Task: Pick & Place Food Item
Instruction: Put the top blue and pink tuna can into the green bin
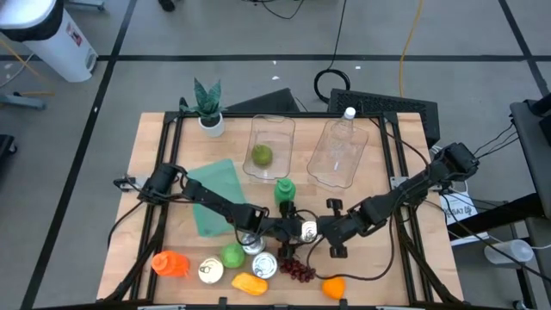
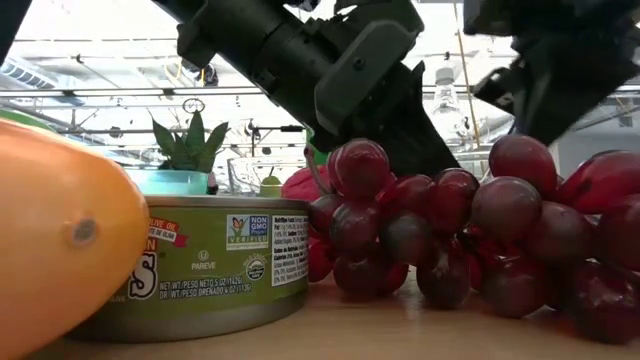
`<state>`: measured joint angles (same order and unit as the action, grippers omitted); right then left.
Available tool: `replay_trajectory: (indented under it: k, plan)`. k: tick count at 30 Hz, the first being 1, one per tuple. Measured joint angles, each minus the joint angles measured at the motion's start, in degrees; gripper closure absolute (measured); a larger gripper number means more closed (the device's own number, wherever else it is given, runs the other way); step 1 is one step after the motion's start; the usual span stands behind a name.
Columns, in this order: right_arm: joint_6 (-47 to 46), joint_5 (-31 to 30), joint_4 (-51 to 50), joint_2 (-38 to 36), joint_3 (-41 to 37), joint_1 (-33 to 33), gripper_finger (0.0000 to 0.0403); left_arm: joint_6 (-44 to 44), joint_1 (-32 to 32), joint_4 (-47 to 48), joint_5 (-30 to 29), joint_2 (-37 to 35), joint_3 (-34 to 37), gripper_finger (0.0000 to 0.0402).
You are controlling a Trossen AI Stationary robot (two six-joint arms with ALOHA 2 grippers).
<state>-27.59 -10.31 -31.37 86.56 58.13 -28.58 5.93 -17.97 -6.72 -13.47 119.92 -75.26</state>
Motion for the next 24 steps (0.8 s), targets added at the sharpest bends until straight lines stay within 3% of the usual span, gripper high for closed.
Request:
replay_trajectory:
  k: [8,17,24]
  plan:
    - [-3.24,0.22,-1.84,0.08,-2.26,-0.42,0.0401,2.27,1.35,2.23,2.61,0.00,0.00,0.0006]
    - [-3.15,1.64,8.10,0.13,-9.41,0.87,0.0402,2.34,2.74,2.30,7.36,0.00,0.00,0.0007]
    - [0.64,3.13,19.38,0.15,-13.21,1.19,0.0399,1.90,2.86,2.30,7.48,0.00,0.00,0.0007]
